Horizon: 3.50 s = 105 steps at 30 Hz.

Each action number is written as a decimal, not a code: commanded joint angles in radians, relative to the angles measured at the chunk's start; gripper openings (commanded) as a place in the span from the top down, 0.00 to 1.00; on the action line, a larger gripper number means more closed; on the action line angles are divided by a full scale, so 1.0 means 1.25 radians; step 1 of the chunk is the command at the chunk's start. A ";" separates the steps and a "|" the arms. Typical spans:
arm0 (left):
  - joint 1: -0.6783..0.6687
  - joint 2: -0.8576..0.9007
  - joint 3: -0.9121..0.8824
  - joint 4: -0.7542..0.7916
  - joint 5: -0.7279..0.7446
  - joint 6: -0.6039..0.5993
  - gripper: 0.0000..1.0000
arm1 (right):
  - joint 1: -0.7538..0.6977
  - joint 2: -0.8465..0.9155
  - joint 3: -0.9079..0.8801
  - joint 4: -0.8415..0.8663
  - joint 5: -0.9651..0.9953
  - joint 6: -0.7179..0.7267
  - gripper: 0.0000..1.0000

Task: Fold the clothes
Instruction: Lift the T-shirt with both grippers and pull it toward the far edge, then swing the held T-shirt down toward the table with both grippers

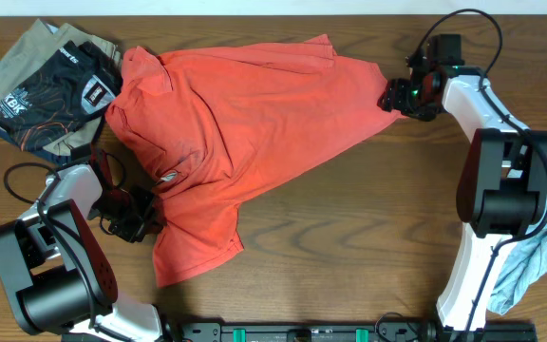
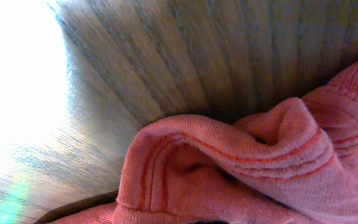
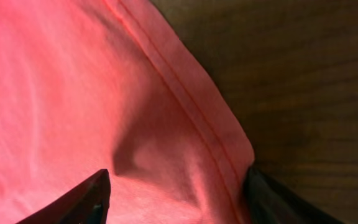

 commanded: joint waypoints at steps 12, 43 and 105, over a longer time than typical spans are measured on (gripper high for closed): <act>0.002 0.015 0.033 0.008 0.029 0.113 0.94 | -0.053 -0.018 0.005 -0.081 0.077 0.124 0.99; -0.043 -0.353 0.727 0.069 0.031 0.203 0.94 | -0.154 -0.694 0.157 -0.181 0.184 -0.032 0.99; -0.064 -0.058 0.759 -0.393 0.038 0.327 0.94 | -0.186 -0.445 0.067 -0.571 0.349 0.013 0.99</act>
